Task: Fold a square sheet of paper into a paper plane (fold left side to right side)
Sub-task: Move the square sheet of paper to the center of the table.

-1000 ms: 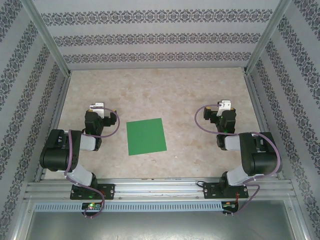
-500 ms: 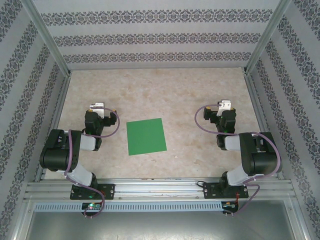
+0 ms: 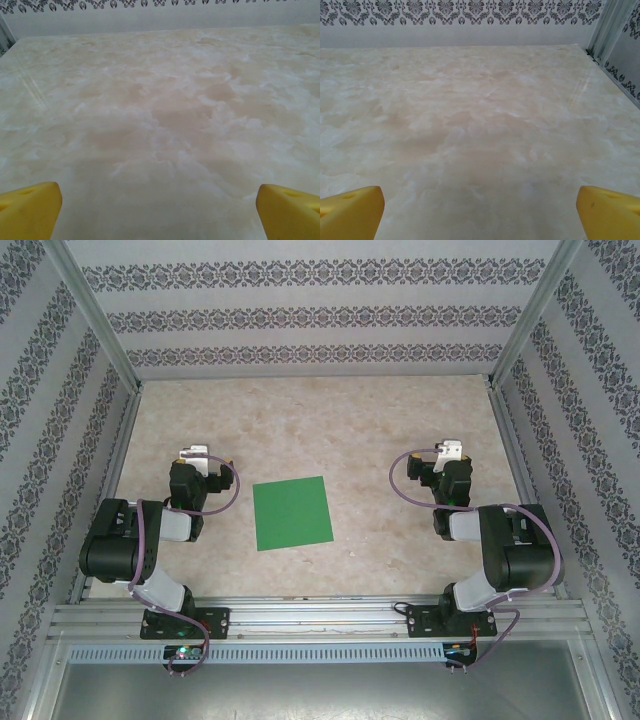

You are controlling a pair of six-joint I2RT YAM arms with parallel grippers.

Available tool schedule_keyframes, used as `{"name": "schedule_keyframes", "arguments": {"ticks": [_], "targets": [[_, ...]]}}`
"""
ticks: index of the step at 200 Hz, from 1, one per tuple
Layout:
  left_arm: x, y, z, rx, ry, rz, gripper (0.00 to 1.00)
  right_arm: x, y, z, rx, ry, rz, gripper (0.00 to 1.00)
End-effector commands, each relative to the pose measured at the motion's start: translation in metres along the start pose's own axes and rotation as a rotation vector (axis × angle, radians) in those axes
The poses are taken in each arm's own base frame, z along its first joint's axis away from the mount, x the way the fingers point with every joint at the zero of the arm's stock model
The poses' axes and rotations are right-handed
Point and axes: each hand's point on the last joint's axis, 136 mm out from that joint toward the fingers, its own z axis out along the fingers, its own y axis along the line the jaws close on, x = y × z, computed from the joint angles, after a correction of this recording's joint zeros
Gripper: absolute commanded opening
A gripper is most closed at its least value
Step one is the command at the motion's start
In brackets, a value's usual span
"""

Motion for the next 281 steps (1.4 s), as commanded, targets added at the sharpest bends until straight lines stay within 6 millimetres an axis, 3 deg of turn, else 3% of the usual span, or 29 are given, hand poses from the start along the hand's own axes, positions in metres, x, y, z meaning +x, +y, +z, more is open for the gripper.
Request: {"name": "schedule_keyframes", "arguments": {"ticks": [1, 61, 83, 114, 149, 198, 244, 281], "targets": [[-0.001, 0.001, 0.001, 0.008, 0.002, -0.019, 1.00, -0.007, 0.003, -0.001, 0.000, -0.027, 0.008, 0.98], [-0.003, 0.009, -0.003, -0.035, -0.014, -0.037, 1.00, -0.006, 0.003, -0.001, -0.016, -0.026, 0.017, 0.98], [-0.020, 0.017, -0.018, -0.076, -0.036, -0.048, 1.00, -0.013, 0.006, -0.005, -0.038, -0.023, 0.013, 0.98], [-0.052, 0.024, -0.044, -0.112, 0.033, -0.153, 1.00, -0.036, 0.000, -0.030, -0.010, -0.020, 0.057, 0.98], [-0.069, -0.017, -0.067, 0.105, 0.146, -0.418, 1.00, -0.047, 0.015, -0.063, -0.093, 0.116, 0.280, 0.98], [-0.040, -0.076, -0.096, 0.346, 0.413, -0.681, 1.00, -0.046, 0.061, -0.104, -0.315, 0.315, 0.597, 0.98], [-0.006, -0.148, -0.115, 0.474, 0.607, -0.626, 0.91, -0.012, 0.092, -0.119, -0.387, 0.513, 0.636, 0.98], [0.019, -0.194, -0.101, 0.505, 0.705, -0.558, 0.77, 0.009, 0.105, -0.119, -0.343, 0.566, 0.530, 0.98]]}}
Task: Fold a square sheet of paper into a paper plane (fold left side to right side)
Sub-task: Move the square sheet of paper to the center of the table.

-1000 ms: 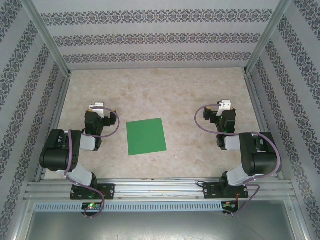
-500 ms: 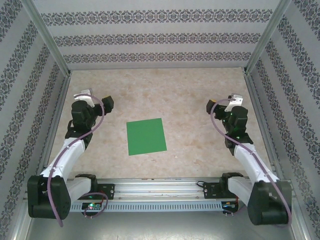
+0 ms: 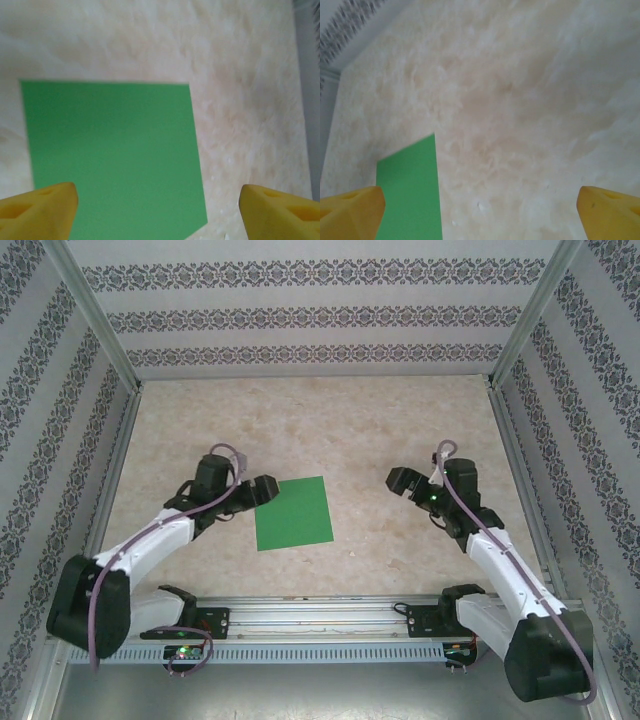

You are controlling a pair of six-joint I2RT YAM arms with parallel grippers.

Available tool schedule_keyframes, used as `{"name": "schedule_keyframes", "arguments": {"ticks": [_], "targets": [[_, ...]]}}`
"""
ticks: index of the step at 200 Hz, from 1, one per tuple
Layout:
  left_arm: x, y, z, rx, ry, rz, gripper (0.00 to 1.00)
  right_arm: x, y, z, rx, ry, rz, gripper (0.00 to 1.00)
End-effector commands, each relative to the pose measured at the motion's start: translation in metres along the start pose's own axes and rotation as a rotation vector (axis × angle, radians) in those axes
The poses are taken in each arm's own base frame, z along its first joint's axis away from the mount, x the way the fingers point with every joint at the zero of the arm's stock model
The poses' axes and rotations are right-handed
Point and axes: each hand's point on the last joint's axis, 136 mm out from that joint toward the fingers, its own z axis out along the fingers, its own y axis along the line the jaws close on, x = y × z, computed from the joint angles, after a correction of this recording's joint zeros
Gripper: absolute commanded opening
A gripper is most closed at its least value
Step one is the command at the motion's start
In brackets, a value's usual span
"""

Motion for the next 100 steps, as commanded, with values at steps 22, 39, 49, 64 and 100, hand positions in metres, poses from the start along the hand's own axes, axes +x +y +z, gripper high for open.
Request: {"name": "schedule_keyframes", "arguments": {"ticks": [22, 39, 49, 64, 100], "targets": [[0.014, -0.022, 0.049, 0.005, 0.114, -0.002, 0.70, 0.016, 0.004, 0.009, 0.072, 0.054, -0.064, 0.98], [0.020, -0.027, 0.067, -0.003, 0.156, 0.001, 0.64, 0.019, 0.004, 0.013, 0.090, 0.067, -0.089, 0.98], [0.024, -0.026, 0.075, -0.018, 0.172, -0.002, 0.62, 0.020, 0.003, 0.013, 0.103, 0.072, -0.093, 0.98], [0.031, -0.021, 0.084, -0.047, 0.189, -0.004, 0.61, 0.020, 0.001, 0.013, 0.117, 0.074, -0.102, 0.98], [0.053, -0.013, 0.102, -0.085, 0.255, -0.021, 0.56, 0.019, -0.009, 0.008, 0.180, 0.083, -0.135, 0.98]]}}
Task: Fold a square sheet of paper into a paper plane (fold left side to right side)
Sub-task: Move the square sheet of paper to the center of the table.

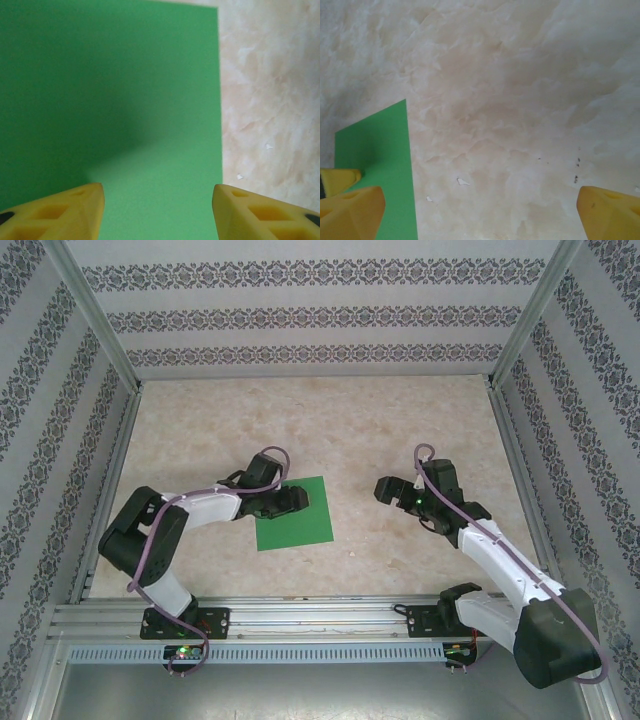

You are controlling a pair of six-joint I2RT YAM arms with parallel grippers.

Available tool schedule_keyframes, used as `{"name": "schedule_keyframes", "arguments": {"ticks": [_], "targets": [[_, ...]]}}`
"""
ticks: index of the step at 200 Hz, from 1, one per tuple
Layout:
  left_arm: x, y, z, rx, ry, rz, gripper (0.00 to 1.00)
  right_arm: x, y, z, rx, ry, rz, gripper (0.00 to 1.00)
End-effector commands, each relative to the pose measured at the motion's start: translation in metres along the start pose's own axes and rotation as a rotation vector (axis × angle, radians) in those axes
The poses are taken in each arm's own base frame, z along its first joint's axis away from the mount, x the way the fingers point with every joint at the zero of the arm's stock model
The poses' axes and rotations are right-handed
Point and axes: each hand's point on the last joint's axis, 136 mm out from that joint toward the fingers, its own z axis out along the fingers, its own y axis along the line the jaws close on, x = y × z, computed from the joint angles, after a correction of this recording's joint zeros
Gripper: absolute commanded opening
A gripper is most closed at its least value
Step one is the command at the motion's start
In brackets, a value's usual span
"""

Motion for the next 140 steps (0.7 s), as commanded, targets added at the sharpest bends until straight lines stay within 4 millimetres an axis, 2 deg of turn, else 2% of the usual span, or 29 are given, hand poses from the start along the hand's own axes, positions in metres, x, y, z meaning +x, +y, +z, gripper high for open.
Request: {"name": "schedule_keyframes", "arguments": {"ticks": [1, 24, 75, 91, 107, 127, 140], "targets": [[0.004, -0.005, 0.014, -0.007, 0.019, -0.013, 0.56, -0.005, -0.005, -0.005, 0.063, -0.007, -0.048, 0.98], [0.012, -0.011, 0.026, -0.002, 0.044, -0.011, 0.55, -0.003, -0.011, -0.006, 0.107, 0.019, -0.062, 0.98], [0.017, -0.061, 0.041, 0.086, 0.066, 0.037, 0.54, -0.002, 0.004, 0.011, 0.093, 0.100, -0.091, 0.98], [0.012, -0.075, 0.035, 0.135, 0.051, 0.037, 0.55, -0.002, 0.013, 0.021, 0.100, 0.123, -0.127, 0.98], [0.005, -0.082, 0.021, 0.139, 0.011, 0.054, 0.56, -0.002, 0.024, 0.033, 0.106, 0.149, -0.166, 0.98], [-0.004, -0.079, 0.000, 0.112, -0.042, 0.072, 0.58, 0.001, 0.040, 0.050, 0.105, 0.188, -0.211, 0.95], [-0.007, -0.071, -0.013, 0.088, -0.068, 0.069, 0.58, 0.004, 0.047, 0.062, 0.113, 0.214, -0.234, 0.93]]}}
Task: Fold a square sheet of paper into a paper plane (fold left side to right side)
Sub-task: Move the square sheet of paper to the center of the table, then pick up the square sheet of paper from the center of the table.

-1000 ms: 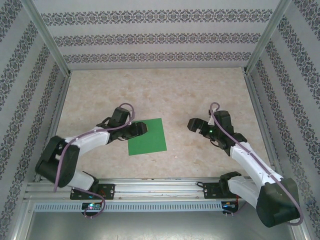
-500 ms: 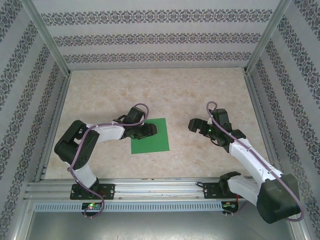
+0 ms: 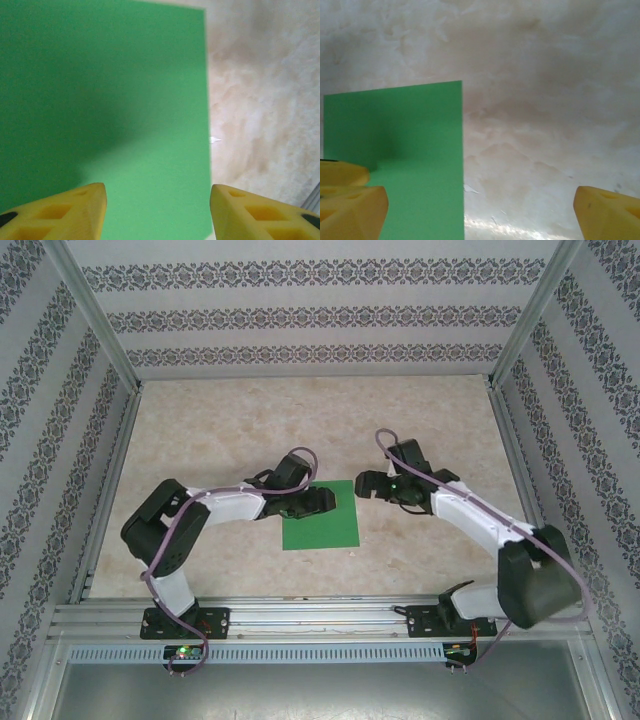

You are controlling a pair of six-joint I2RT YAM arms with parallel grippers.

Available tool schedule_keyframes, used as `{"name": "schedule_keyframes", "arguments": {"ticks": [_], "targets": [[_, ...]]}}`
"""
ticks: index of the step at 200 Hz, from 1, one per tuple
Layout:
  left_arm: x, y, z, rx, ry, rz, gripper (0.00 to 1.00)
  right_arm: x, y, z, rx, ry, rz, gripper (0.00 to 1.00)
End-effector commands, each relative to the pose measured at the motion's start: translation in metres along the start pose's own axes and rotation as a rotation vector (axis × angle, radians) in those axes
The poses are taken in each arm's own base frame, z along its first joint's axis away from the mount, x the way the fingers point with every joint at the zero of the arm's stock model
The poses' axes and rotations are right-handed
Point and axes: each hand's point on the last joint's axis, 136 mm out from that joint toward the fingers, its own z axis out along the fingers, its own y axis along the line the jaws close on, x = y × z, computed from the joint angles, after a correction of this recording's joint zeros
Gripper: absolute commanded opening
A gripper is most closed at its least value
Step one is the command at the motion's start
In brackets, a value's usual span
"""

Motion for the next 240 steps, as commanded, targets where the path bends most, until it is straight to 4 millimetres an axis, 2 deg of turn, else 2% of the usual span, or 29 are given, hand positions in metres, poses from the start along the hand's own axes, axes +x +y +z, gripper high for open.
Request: {"name": "schedule_keyframes", "arguments": {"ticks": [1, 19, 34, 74, 110, 148, 180, 240], "targets": [[-0.015, -0.002, -0.033, -0.017, -0.083, 0.014, 0.58, -0.007, 0.013, 0.013, 0.026, 0.020, -0.064, 0.93], [-0.011, 0.013, -0.045, -0.049, -0.102, -0.004, 0.55, -0.007, 0.023, 0.028, 0.046, 0.044, -0.098, 0.93], [-0.002, 0.025, -0.047, -0.068, -0.090, -0.023, 0.51, -0.004, 0.032, 0.041, 0.053, 0.072, -0.128, 0.92], [0.017, 0.047, -0.038, -0.103, -0.043, -0.060, 0.38, -0.001, 0.048, 0.068, 0.079, 0.126, -0.183, 0.91], [0.024, 0.060, -0.029, -0.136, -0.013, -0.067, 0.34, 0.001, 0.054, 0.084, 0.093, 0.160, -0.214, 0.92], [0.029, 0.068, -0.018, -0.139, 0.007, -0.082, 0.33, 0.004, 0.050, 0.095, 0.125, 0.189, -0.221, 0.94], [0.036, 0.074, -0.012, -0.154, 0.042, -0.092, 0.31, 0.015, 0.050, 0.103, 0.122, 0.230, -0.216, 0.94], [0.038, 0.078, -0.008, -0.157, 0.048, -0.102, 0.29, 0.040, 0.065, 0.104, 0.088, 0.290, -0.219, 0.90]]}}
